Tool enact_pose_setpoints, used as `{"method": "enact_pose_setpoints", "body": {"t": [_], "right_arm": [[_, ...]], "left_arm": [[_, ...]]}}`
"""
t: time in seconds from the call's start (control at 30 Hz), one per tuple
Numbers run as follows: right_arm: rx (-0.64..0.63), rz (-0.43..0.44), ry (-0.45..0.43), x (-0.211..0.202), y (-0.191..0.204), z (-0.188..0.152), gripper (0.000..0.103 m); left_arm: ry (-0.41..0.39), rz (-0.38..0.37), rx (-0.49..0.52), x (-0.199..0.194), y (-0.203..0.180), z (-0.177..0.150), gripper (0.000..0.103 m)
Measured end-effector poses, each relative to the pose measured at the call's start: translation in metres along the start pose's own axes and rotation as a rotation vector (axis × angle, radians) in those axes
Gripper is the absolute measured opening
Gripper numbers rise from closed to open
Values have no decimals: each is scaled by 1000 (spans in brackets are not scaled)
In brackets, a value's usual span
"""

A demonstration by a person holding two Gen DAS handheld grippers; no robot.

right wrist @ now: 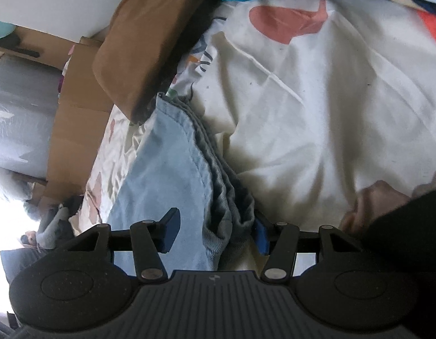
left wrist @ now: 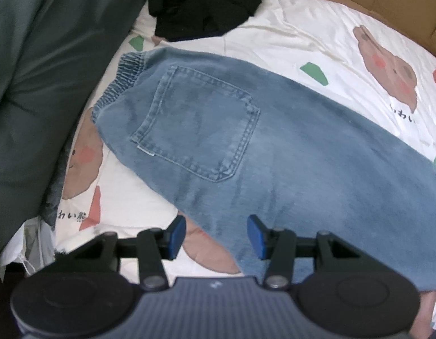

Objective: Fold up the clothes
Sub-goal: 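Grasp the folded jeans leg edge with the right gripper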

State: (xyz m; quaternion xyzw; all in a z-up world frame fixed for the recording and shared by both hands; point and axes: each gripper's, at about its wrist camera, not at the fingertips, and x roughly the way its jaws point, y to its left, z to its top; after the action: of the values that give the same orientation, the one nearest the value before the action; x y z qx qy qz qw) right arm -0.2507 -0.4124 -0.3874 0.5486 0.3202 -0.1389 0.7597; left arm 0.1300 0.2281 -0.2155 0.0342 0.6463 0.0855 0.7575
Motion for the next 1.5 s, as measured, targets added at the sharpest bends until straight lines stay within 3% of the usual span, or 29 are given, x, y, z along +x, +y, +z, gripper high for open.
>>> {"method": "enact_pose_setpoints", "body": {"t": [0.2,0.27,0.57,0.83,1.0,1.3,1.5], "right_arm": [[-16,145,54,-8,5,9,57],[-5,158,59,-7,4,13,57],[8,81,86,15,1,27,57],[-161,55,82,-7,39,25,57],[-201,59,56,-12,56,19,57],[-151,-13,108,22,35,29,57],[-72,49,127,29,16,36,56]], "left_arm": [[17,17,-1,5,1,-2,53],[26,24,1,8,1,-3,53],[28,8,25,6,-6,-6,53],[46,21,17,13,-4,-12,54],[62,15,33,17,-6,-18,54],[63,11,37,17,-4,-20,57],[64,14,31,18,0,-22,57]]}}
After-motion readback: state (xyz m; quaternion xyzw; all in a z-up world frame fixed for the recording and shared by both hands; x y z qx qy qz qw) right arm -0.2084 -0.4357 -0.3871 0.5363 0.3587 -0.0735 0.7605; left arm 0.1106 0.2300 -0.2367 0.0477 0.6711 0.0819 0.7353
